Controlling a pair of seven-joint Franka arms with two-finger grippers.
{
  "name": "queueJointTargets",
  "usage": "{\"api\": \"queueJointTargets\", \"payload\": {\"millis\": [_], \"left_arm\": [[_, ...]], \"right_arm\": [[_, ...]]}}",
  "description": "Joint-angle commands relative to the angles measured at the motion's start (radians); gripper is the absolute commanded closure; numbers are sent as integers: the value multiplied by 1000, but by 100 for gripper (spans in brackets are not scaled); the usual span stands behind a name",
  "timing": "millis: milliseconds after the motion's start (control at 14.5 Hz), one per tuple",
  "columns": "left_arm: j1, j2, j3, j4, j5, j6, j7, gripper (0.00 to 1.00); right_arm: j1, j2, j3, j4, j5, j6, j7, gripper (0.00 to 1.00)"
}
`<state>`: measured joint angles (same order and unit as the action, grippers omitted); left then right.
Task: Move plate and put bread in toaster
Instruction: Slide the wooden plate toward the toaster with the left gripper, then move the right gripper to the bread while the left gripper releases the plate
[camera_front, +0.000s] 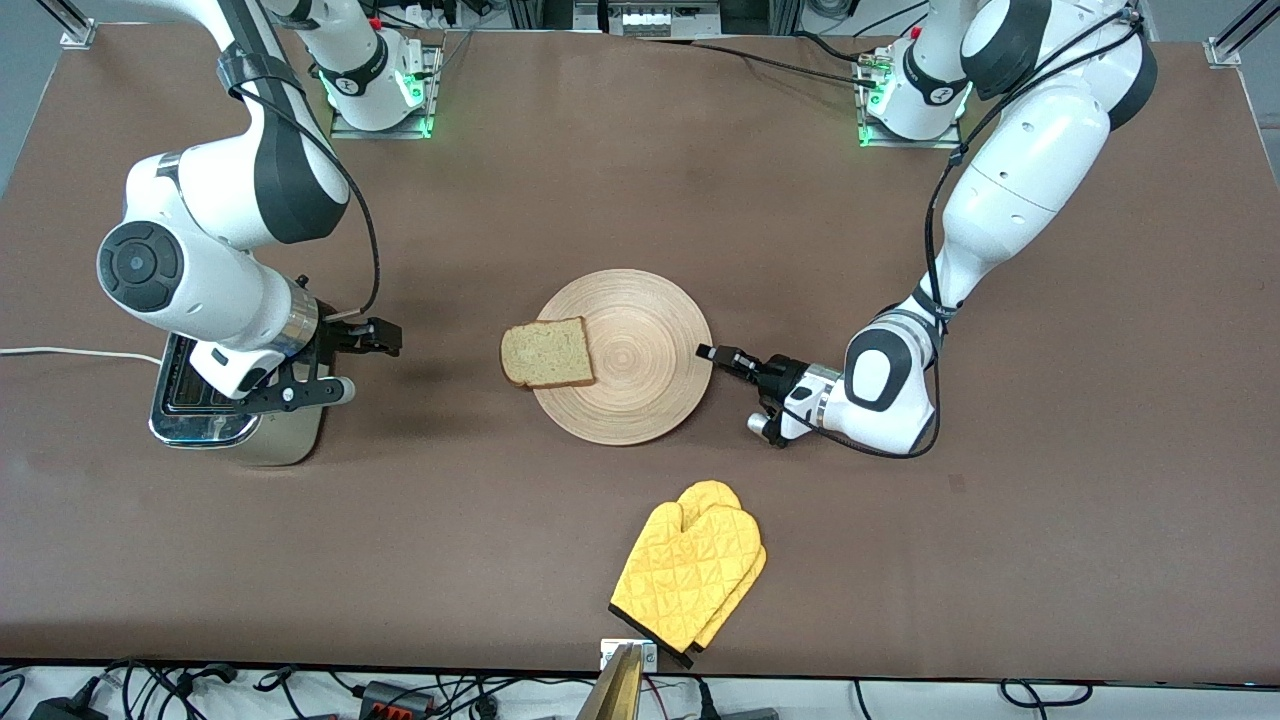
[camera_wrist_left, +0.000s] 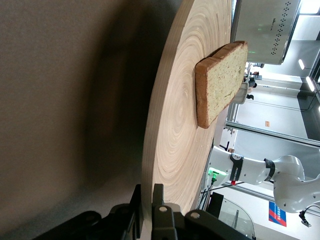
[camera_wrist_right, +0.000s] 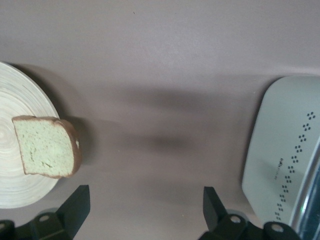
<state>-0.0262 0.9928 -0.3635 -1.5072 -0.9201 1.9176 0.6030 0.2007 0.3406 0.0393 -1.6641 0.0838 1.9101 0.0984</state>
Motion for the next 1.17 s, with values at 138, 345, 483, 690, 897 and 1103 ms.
{"api": "queueJointTargets", "payload": {"millis": [138, 345, 483, 690, 897, 1103], "left_arm": [[2, 10, 5, 25, -28, -23, 77, 90], [11, 10, 8, 25, -26, -23, 75, 65], [17, 10, 9, 25, -25, -23, 75, 52], [18, 3, 43, 27, -23, -28, 75, 45], [58, -6, 51, 28, -22, -37, 70, 44], [116, -26, 49, 71, 35, -92, 61, 44]], "right_arm": [[12, 43, 1, 1, 99, 17, 11, 0], [34, 55, 1, -9, 102, 30, 23, 0], [51, 74, 1, -14, 128, 36, 26, 0], [66, 97, 1, -49, 218, 98, 26, 0], [83, 162, 1, -56, 304, 183, 26, 0], [111, 215, 1, -56, 381, 247, 23, 0]]}}
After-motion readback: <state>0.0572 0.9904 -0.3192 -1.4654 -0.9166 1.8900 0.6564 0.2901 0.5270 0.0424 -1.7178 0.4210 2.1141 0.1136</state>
